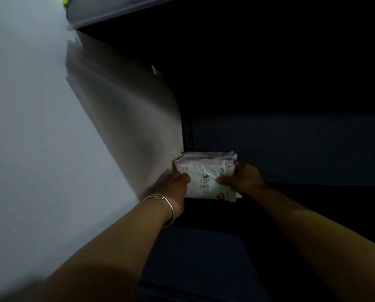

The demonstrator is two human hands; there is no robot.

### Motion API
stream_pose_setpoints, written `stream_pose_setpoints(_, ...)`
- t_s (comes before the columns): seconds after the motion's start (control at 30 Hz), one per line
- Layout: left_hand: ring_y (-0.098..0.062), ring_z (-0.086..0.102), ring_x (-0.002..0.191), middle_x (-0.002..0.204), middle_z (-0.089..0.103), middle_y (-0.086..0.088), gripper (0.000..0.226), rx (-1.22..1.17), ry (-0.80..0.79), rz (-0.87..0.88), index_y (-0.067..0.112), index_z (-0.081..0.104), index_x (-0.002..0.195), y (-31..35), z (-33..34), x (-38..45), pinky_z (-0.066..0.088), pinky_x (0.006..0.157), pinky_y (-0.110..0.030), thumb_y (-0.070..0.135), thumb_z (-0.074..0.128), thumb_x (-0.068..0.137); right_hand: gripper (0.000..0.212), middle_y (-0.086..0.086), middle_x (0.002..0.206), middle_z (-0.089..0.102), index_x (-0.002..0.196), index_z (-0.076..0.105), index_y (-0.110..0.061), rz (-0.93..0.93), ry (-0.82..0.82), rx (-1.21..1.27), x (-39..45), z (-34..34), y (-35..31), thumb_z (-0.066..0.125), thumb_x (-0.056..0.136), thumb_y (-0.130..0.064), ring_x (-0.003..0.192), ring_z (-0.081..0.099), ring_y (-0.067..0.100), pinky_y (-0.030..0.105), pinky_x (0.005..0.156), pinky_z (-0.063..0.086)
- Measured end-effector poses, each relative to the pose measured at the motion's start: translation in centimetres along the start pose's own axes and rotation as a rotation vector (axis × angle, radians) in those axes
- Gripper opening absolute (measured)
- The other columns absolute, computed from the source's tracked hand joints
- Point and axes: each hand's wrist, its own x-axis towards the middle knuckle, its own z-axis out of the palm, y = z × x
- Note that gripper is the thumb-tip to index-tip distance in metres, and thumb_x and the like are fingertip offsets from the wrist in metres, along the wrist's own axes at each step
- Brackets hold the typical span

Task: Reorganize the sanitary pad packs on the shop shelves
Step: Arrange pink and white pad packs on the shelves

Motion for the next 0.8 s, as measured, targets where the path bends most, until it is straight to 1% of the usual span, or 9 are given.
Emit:
stream_pose_setpoints(0.07, -0.024, 0.026, 0.135, 0.147, 0.026, -0.005, 0.066, 0.005, 0.013, -0.016, 0.018, 0.027, 0.142, 0.2, 0.1, 0.2, 0.026, 0.111, -0.028, 0.009, 0.059, 0.084, 0.071, 0.004, 0.125, 0.059, 0.127, 0.052, -0.012, 0.025, -0.018, 0.040, 0.1, -0.1, 0.3, 0.083, 0.067, -0.032, 0.112, 0.057, 0.019, 0.019, 0.079, 0.044)
stream_pose_setpoints(0.17, -0.026, 0.021, 0.138, 0.148, 0.022, -0.005, 0.068, 0.026, 0.072, -0.040, 0.017, 0.024, 0.143, 0.7, 0.1, 0.5, 0.023, 0.114, -0.031, 0.014, 0.059, 0.085, 0.059, 0.002, 0.115, 0.064, 0.118, 0.059, -0.013, 0.014, -0.074, 0.070, -0.3, -0.7, 0.3, 0.084, 0.066, -0.025, 0.099, 0.061, 0.014, 0.017, 0.072, 0.047)
stream_pose_setpoints(0.27, -0.027, 0.017, 0.138, 0.146, 0.020, -0.005, 0.070, 0.049, 0.155, -0.055, 0.018, 0.022, 0.143, 1.4, -0.4, 0.6, 0.020, 0.115, -0.035, 0.018, 0.059, 0.084, 0.058, -0.001, 0.108, 0.064, 0.115, 0.058, -0.012, -0.031, -0.075, 0.200, -1.4, -1.1, 0.3, 0.085, 0.064, -0.014, 0.093, 0.061, 0.011, 0.011, 0.061, 0.048)
stream_pose_setpoints(0.37, -0.024, 0.018, 0.135, 0.147, 0.019, -0.001, 0.075, 0.062, 0.222, -0.049, 0.021, 0.018, 0.145, 2.1, -1.5, 0.5, 0.021, 0.112, -0.038, 0.023, 0.062, 0.083, 0.055, -0.006, 0.096, 0.064, 0.108, 0.054, -0.018, -0.130, -0.072, 0.318, -2.7, -1.2, 0.2, 0.083, 0.064, -0.001, 0.088, 0.063, 0.009, 0.015, 0.067, 0.053)
stream_pose_setpoints(0.43, -0.023, 0.016, 0.137, 0.149, 0.017, 0.002, 0.082, 0.088, 0.185, -0.044, 0.023, 0.015, 0.147, 2.5, -2.2, 0.5, 0.018, 0.112, -0.039, 0.028, 0.065, 0.082, 0.055, -0.006, 0.093, 0.065, 0.106, 0.055, -0.021, -0.209, -0.091, 0.333, -3.3, -1.3, 0.1, 0.081, 0.065, 0.003, 0.088, 0.065, 0.012, 0.017, 0.070, 0.055)
stream_pose_setpoints(0.53, -0.021, 0.014, 0.140, 0.151, 0.018, 0.004, 0.093, 0.121, 0.102, -0.073, 0.025, 0.011, 0.148, 3.1, -2.7, 0.4, 0.015, 0.113, -0.041, 0.038, 0.070, 0.078, 0.053, -0.005, 0.083, 0.061, 0.104, 0.054, -0.024, -0.260, -0.125, 0.326, -4.2, -1.9, -0.2, 0.080, 0.066, 0.004, 0.075, 0.063, 0.008, 0.017, 0.065, 0.056)
stream_pose_setpoints(0.67, -0.021, 0.037, 0.131, 0.141, 0.041, 0.001, 0.079, 0.102, 0.088, -0.097, 0.024, 0.030, 0.140, 4.3, -3.8, 0.1, 0.027, 0.106, -0.035, 0.042, 0.071, 0.075, 0.057, 0.001, 0.091, 0.063, 0.103, 0.054, -0.026, -0.247, -0.156, 0.432, -5.1, -3.3, -0.4, 0.078, 0.066, 0.009, 0.082, 0.065, 0.015, 0.025, 0.067, 0.058)
stream_pose_setpoints(0.73, -0.020, 0.048, 0.121, 0.133, 0.050, -0.001, 0.071, 0.020, 0.128, -0.085, 0.022, 0.039, 0.136, 4.7, -4.6, -0.3, 0.037, 0.097, -0.029, 0.037, 0.073, 0.075, 0.063, 0.000, 0.099, 0.063, 0.112, 0.051, -0.026, -0.233, -0.195, 0.474, -5.5, -4.1, -0.5, 0.077, 0.067, 0.009, 0.088, 0.065, 0.013, 0.021, 0.066, 0.057)
stream_pose_setpoints(0.8, -0.022, 0.052, 0.115, 0.128, 0.054, -0.003, 0.067, -0.065, 0.161, -0.089, 0.020, 0.044, 0.132, 4.9, -5.2, -0.7, 0.041, 0.090, -0.027, 0.033, 0.074, 0.074, 0.068, -0.006, 0.107, 0.059, 0.121, 0.044, -0.026, -0.194, -0.180, 0.412, -6.0, -4.9, -0.4, 0.080, 0.068, -0.002, 0.097, 0.060, 0.009, 0.014, 0.069, 0.053)
